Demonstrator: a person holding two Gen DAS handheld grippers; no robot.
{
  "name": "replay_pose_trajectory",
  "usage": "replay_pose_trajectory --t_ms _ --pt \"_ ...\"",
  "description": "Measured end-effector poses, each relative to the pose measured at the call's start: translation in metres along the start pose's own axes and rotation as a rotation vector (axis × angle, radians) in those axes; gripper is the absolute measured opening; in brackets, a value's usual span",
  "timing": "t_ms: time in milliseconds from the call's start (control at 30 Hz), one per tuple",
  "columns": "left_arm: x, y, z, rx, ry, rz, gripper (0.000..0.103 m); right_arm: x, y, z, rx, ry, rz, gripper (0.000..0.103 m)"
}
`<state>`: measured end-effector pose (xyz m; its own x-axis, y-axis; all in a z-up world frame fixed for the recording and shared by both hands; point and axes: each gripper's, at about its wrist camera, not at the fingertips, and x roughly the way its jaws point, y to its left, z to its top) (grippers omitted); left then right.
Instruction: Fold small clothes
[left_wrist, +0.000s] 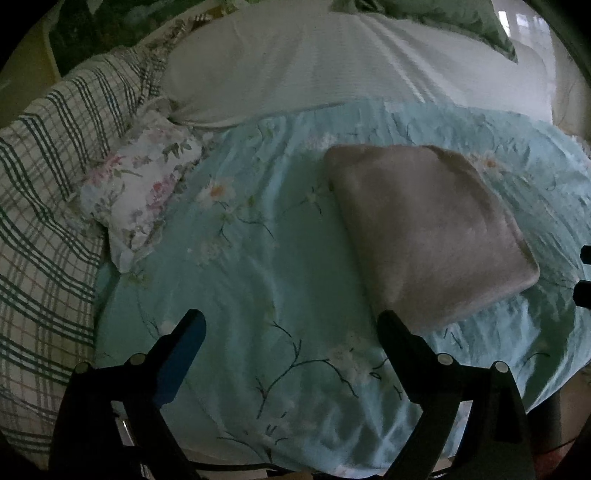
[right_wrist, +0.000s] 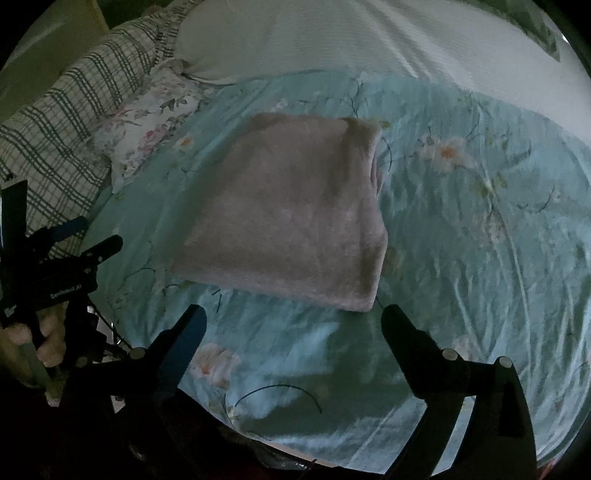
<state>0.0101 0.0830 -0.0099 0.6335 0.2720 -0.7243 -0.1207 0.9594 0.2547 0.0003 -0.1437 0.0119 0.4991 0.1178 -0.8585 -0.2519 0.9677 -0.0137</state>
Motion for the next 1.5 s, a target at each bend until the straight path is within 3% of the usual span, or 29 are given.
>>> replay_pose_trajectory --t_ms 533,1067,1500 --pt "0.032 -0.009 0.002 -0.012 0.063 -0.024 0.095 0.031 -0.006 0.015 -0.001 0.034 0.0 0.096" --pt "0.044 -0.011 0.014 -0.026 0.07 -0.052 0.095 0.039 -0.004 0.034 -0.033 0.023 -0.004 0.096" --pt "0.04 -0.012 0.012 -0.025 0.058 -0.063 0.095 0.04 0.004 0.029 -0.06 0.033 -0.005 0.096"
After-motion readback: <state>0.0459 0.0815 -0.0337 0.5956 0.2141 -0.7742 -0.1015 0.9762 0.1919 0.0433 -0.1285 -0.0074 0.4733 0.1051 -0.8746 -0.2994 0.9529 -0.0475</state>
